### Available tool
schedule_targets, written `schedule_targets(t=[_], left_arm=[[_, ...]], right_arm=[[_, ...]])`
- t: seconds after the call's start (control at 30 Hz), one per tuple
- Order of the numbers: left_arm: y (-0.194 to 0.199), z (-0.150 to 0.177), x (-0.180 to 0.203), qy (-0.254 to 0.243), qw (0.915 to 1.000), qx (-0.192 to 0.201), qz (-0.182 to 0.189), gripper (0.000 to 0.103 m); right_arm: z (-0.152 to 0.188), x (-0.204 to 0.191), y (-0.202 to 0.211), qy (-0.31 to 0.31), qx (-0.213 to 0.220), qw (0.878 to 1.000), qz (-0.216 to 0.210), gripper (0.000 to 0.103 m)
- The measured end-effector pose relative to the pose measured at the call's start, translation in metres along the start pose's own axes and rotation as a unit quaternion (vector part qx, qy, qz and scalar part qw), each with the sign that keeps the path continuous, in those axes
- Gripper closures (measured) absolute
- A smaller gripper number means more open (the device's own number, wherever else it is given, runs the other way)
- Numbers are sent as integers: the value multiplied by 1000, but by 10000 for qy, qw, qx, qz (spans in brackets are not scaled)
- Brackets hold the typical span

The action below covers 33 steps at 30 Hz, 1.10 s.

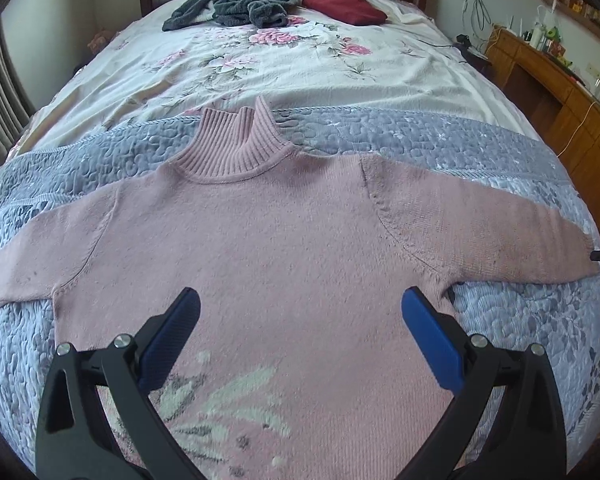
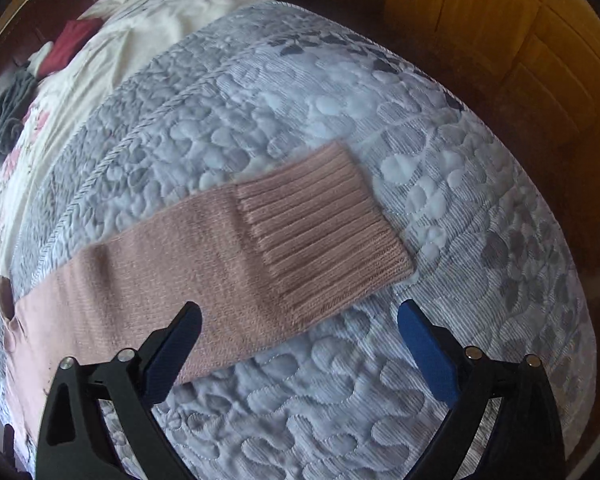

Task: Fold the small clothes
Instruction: 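Grasp the ribbed cuff of a pink sleeve with the right tool, then fold the held sleeve across the sweater body with the right tool, release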

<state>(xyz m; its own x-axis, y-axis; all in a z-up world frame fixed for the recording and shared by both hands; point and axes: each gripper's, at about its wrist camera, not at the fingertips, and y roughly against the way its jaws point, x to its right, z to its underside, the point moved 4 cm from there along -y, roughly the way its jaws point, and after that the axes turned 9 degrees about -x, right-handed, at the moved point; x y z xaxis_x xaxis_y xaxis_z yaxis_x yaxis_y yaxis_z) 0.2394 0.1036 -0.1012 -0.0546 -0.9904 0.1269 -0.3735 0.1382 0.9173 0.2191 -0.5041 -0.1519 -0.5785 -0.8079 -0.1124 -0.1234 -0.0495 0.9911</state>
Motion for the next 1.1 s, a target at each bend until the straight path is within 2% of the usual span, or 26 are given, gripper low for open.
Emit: schedule_targets(t=[0.1,0.17,0.2,0.23,0.27,0.33,0.37,0.47,0.57,0.63,0.9,1.0,1.1], left_arm=[[-7,-4,7,-26,10000,-24,-20,3],[-10,-4,8,-61,10000,-25,-45,3],[-11,-4,8,-85,9999,-22,-63,3],[-12,-3,7,-107,9999,-26,-84,3],[-13,-3,7,-122,9999,-35,-104,3],[-14,-1,3,-114,9998,-48,-130,3],[-14,-1,1,-94,9999,-57,-132,3],[-14,3,-8,-32,9999,-95,-126,3],[-14,6,-19,20,9998,-124,-148,3],[-16,8,-28,75,9996,-159,-206,3],[-16,12,-63,311,9988,-271,-257,3],[-14,12,-71,337,9988,-280,-209,3],[-13,13,-77,351,9989,-281,-163,3]], right_arm=[[-8,5,-12,-97,-100,9998,-143,20],[-10,9,-15,-192,-66,9995,-223,23],[-11,9,-15,-188,-30,9996,-219,30],[-12,9,-14,-177,11,9996,-222,40],[-13,9,-13,-167,54,9995,-272,46],[-14,6,-10,-87,91,9979,-634,88],[-13,5,-9,-105,68,9958,-910,90],[-11,-4,5,111,345,9956,-863,90],[1,-18,20,319,479,9933,-1003,90],[7,-36,28,545,581,9929,-879,90],[44,-140,46,1692,915,9801,-491,90],[63,-185,44,2118,934,9713,-547,90],[83,-229,39,2474,875,9616,-803,90]])
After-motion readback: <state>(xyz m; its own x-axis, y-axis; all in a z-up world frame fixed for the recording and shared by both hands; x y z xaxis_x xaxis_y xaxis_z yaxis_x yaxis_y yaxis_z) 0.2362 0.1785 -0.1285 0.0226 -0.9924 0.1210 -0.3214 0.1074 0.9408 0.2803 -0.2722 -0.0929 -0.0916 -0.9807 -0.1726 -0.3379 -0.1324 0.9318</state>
